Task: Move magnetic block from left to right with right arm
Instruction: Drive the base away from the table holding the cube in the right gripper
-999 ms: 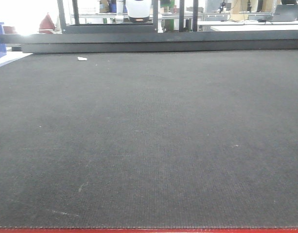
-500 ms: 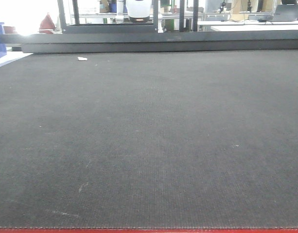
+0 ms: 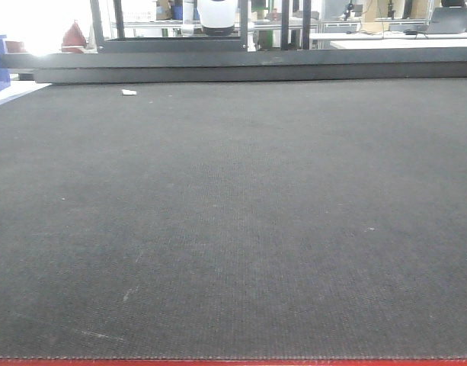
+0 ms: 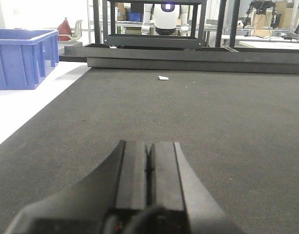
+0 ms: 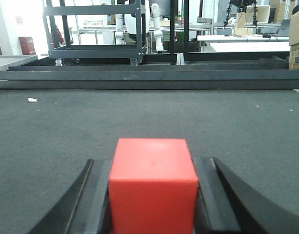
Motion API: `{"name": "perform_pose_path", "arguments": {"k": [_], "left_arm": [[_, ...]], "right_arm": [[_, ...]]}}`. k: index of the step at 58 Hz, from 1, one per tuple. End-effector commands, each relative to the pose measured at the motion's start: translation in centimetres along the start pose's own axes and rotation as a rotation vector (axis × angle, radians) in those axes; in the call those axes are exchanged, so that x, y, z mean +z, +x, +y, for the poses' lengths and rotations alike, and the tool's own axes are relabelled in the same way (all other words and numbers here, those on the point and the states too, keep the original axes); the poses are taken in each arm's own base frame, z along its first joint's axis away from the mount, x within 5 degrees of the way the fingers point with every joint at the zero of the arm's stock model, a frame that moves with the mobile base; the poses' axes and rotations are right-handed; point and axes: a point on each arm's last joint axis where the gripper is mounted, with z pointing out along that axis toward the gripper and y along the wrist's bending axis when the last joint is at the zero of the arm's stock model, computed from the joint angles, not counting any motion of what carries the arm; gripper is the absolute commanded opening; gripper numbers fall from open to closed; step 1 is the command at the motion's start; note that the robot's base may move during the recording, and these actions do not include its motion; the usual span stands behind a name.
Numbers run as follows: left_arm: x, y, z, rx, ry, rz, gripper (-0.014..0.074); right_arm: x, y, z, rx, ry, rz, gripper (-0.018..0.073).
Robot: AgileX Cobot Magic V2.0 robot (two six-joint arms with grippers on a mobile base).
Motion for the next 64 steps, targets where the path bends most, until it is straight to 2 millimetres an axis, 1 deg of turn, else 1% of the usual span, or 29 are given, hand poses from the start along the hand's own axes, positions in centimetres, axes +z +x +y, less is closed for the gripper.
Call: {"name": "perform_pose_path", "arguments": {"k": [1, 64], "left_arm": [[-0.09, -0.49, 0.01, -0.016, 0.002, -0.082, -0.0117], [-0.09, -0.49, 0.01, -0.016, 0.002, -0.082, -0.0117]], "right_arm": [[-0.14, -1.68, -0.04, 0.009, 0.015, -0.105, 0.0266], [-0.14, -1.66, -0.04, 0.008, 0.015, -0.103, 0.0266]]}}
